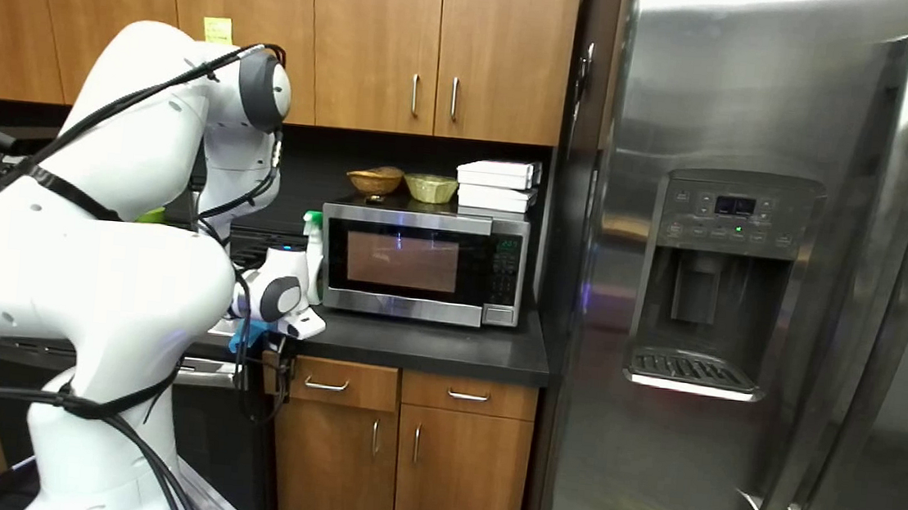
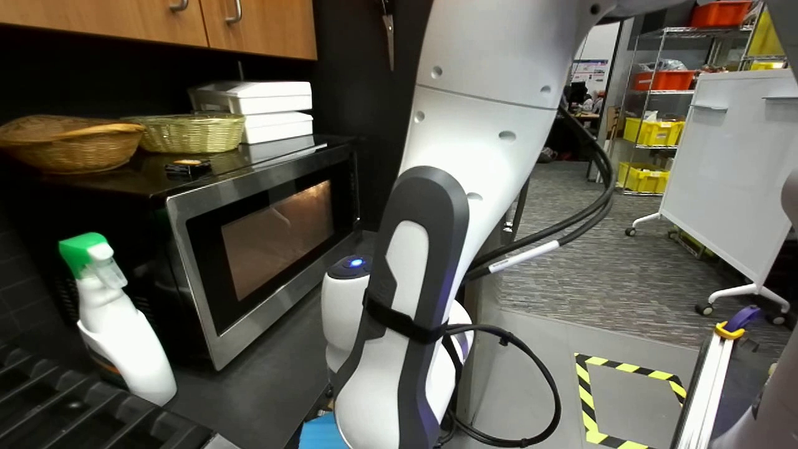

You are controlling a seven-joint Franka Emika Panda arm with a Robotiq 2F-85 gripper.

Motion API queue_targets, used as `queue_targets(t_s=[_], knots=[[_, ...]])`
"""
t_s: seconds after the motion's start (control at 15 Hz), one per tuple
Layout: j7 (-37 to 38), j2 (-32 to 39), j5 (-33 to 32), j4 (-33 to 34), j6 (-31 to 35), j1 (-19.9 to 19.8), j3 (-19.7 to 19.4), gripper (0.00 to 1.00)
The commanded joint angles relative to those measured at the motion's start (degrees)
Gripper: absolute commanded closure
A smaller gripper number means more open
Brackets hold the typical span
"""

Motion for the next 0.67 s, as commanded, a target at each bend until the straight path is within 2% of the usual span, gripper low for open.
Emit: queue_targets(t_s=[0.0, 0.33, 0.6], knots=[[2.74, -3.80, 0.07, -5.76, 0.75, 0.85, -2.25, 0.00], [2.50, -6.82, 0.26, -11.27, 2.19, -2.08, -1.43, 0.00], [2.06, -5.08, 0.48, -11.03, 6.08, -3.27, -0.85, 0.00]])
